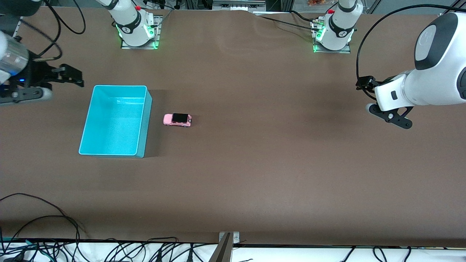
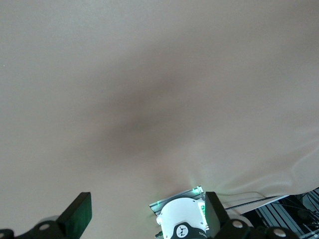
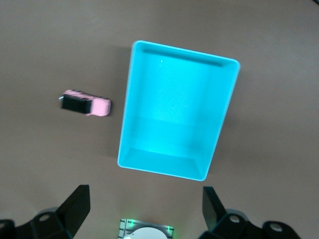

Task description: Wind and store pink jeep toy

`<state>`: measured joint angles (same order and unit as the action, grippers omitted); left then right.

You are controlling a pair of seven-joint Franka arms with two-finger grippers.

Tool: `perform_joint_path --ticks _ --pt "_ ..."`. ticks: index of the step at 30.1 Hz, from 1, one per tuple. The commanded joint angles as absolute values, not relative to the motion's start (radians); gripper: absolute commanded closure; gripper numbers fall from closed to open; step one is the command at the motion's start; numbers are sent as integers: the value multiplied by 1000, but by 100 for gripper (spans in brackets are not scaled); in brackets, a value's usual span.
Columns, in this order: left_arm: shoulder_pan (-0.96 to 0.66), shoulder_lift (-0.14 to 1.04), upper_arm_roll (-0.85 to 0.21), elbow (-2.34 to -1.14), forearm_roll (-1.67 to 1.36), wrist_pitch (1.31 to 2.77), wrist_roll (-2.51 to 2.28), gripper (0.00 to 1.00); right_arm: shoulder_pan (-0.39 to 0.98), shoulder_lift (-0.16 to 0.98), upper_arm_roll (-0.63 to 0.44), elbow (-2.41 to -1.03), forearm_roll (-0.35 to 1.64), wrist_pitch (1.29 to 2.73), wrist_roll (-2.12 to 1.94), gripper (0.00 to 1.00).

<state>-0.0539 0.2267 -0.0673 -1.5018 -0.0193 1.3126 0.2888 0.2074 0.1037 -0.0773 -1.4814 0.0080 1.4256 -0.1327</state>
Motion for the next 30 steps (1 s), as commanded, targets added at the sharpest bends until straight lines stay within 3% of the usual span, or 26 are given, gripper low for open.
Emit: perform_joint_path --ticks 1,8,17,21,30 --pt "-43 225 -55 -1480 -46 1312 291 0 238 113 -38 -1479 14 1414 -316 0" --pt "-48 193 -54 -1502 -31 1393 287 0 244 146 -20 -1499 61 1442 -639 0" --pt "-38 77 -25 -1658 -29 1581 278 0 245 227 -2 -1583 118 1512 -1060 0" --pt "-28 29 -23 -1727 -31 1637 276 0 245 233 31 -1679 118 1618 -1167 0" --pt "-20 -3 6 -1755 -32 1762 275 0 247 225 75 -1931 117 1920 -1324 0"
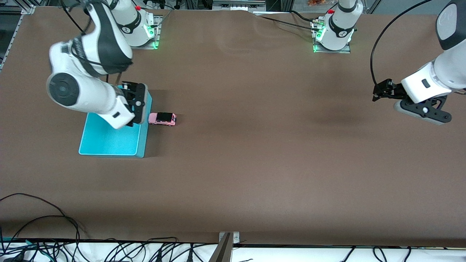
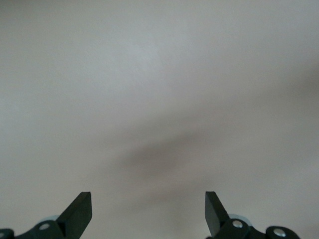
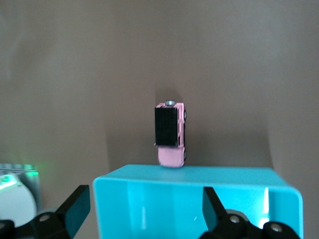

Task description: Wind and store pink jeep toy

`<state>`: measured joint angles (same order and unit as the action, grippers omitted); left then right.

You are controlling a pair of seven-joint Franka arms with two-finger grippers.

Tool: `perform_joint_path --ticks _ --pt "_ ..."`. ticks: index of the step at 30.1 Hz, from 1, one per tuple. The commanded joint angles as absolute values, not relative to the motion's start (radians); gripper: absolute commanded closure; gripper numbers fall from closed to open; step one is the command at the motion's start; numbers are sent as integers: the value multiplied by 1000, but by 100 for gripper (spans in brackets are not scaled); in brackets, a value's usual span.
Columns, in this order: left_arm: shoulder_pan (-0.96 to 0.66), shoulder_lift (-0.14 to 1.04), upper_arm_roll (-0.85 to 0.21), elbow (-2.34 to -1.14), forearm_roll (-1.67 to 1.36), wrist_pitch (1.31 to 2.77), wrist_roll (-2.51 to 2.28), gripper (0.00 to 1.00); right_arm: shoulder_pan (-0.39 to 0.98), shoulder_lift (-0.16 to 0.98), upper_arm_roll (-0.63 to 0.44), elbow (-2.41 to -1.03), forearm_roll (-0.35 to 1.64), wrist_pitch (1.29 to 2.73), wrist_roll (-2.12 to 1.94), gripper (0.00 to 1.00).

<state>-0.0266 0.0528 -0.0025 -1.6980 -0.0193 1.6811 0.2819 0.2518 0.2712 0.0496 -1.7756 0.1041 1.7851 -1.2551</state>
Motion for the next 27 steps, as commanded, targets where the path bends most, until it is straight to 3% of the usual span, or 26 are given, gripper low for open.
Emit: perform_joint_path --ticks 1,7,13,27 --pt "-18 -11 9 -1761 -32 1781 273 0 245 227 77 -1959 117 1952 -1324 0" --pt "18 -43 14 -1776 -31 1882 278 0 247 233 83 -2100 117 2133 -1325 0" --pt "46 -75 12 -1825 -28 1884 279 0 249 250 89 -2204 117 2305 -1324 0" --pt "97 -74 6 -1818 -29 1839 285 0 301 360 89 -2230 114 2508 -1324 3"
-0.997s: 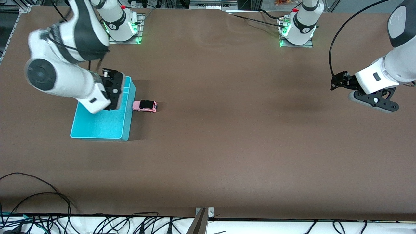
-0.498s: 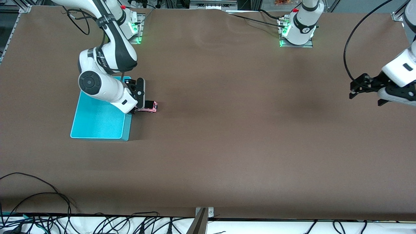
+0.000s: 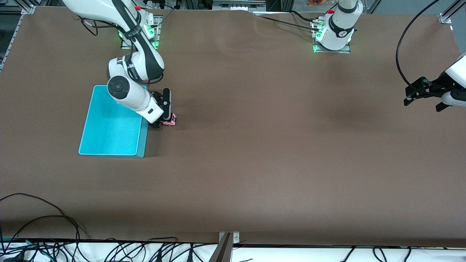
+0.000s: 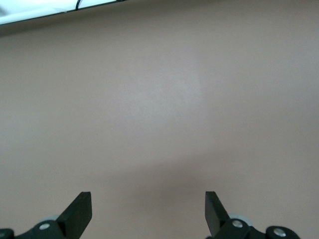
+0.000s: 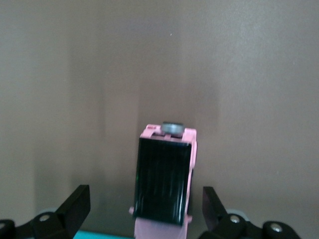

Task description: Wind and store pink jeep toy

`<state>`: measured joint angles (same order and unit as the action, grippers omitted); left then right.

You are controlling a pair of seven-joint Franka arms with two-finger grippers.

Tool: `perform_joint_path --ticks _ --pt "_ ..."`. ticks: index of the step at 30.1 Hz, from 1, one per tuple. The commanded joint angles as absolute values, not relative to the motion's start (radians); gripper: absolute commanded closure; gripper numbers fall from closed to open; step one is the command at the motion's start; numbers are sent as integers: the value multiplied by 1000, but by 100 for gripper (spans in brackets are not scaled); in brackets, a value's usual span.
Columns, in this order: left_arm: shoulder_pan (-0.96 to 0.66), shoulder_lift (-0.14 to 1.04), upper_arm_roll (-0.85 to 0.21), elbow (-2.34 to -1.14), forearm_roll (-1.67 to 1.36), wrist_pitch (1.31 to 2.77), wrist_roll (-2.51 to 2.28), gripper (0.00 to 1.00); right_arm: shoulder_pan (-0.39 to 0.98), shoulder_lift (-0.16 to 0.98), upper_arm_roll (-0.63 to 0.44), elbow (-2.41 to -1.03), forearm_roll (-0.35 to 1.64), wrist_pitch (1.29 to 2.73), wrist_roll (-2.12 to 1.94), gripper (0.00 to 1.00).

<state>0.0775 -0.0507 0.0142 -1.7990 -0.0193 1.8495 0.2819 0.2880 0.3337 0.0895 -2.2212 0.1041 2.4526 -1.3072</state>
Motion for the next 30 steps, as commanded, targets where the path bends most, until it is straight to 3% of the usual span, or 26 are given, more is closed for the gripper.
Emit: perform_joint_path --ticks 1,4,7,10,19,30 --pt "97 -72 6 -1816 -29 1839 285 0 301 362 89 -2230 114 2510 -1324 4" --pt "100 -74 6 -1818 -29 1838 285 0 301 367 89 -2229 109 2510 -1328 16" --pt "98 -72 5 -1813 -29 1830 285 0 301 367 89 -2223 84 2508 -1336 50" --pt "97 -72 0 -1810 -29 1821 285 0 305 362 89 -2217 60 2503 -1335 67" --pt "87 -66 -26 -1775 -28 1759 282 0 308 330 107 -2142 58 2430 -1324 71" --pt "92 -61 -21 -1769 -31 1750 282 0 307 325 130 -1806 66 2033 -1178 71"
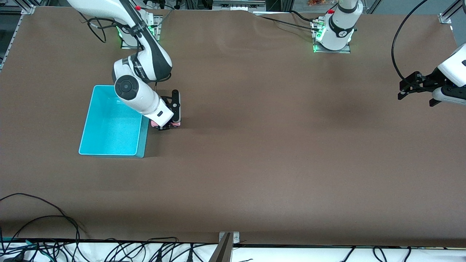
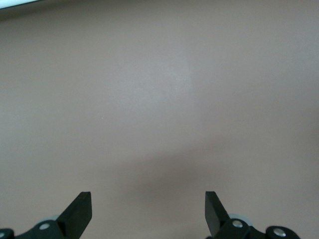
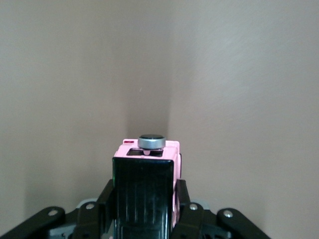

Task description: Wind and store pink jeep toy

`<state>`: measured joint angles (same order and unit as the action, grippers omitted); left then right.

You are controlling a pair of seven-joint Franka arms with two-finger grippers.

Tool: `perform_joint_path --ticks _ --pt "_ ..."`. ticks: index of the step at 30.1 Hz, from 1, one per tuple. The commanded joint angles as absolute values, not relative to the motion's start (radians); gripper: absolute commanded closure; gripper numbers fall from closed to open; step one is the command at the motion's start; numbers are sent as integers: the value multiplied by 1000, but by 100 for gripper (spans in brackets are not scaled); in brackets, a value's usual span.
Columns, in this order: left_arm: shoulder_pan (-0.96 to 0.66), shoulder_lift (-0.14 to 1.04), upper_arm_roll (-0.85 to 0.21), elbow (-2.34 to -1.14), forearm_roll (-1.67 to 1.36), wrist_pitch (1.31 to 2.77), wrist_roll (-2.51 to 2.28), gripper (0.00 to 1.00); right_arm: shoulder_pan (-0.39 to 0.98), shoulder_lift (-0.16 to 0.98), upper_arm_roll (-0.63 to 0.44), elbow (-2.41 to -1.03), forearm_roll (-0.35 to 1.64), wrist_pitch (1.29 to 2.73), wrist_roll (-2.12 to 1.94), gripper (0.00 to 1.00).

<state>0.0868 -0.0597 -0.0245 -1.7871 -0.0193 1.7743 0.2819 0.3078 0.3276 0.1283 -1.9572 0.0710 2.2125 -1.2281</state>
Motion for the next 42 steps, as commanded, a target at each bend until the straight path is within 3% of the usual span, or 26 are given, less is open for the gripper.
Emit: perform_joint_path --ticks 1,5,9,21,28,42 --pt "91 -58 -21 -1766 -31 1750 282 0 305 325 129 -1777 69 1995 -1178 71" --pt "87 -25 -23 -1738 -29 1750 285 0 293 321 106 -1684 71 1837 -1183 71" --pt "87 -21 -25 -1733 -29 1750 287 0 291 313 -6 -1603 74 1659 -1230 71" --pt "83 -8 -26 -1715 -29 1752 290 0 285 288 -195 -1624 103 1566 -1572 71" --pt "86 -5 -26 -1709 -29 1752 290 0 282 287 -245 -1762 103 1649 -1643 71" --pt "100 -6 -20 -1704 -29 1712 291 0 282 221 -247 -2170 106 2046 -1678 71"
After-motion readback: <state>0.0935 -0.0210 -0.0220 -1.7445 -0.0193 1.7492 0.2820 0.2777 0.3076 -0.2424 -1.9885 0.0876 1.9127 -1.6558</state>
